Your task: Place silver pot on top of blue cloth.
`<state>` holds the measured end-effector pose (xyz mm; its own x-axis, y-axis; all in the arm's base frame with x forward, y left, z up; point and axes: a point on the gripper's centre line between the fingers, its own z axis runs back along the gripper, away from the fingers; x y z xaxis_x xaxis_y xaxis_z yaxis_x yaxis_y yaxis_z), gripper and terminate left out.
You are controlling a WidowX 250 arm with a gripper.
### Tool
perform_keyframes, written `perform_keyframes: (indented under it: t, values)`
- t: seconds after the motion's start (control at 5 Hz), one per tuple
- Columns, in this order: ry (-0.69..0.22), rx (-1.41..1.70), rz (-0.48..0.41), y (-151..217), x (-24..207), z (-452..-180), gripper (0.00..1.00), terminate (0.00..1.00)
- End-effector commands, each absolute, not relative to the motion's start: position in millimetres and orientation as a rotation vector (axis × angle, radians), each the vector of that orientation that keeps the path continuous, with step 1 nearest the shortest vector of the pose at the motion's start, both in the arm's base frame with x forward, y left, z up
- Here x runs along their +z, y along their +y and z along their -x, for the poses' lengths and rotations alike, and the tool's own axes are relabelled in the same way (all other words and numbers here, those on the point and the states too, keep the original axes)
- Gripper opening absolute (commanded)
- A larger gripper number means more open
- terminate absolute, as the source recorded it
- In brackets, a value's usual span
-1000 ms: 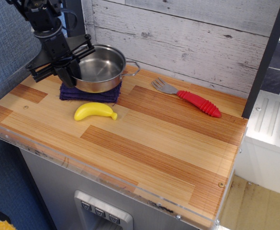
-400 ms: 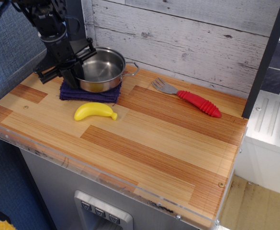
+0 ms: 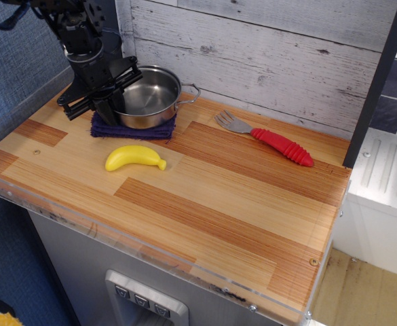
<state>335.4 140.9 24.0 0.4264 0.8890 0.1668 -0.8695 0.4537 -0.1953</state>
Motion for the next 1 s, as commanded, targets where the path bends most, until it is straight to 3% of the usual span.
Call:
perform_keyframes:
  t: [0.0,0.4,0.8]
  values:
    - [-0.261,1.111,0.076,131,28,-334,1.0,0.0]
    - [-0.292,1.125,0.09,131,40,-329,1.0,0.0]
    - [-0.383,1.146,0.138,134,82,-333,1.0,0.0]
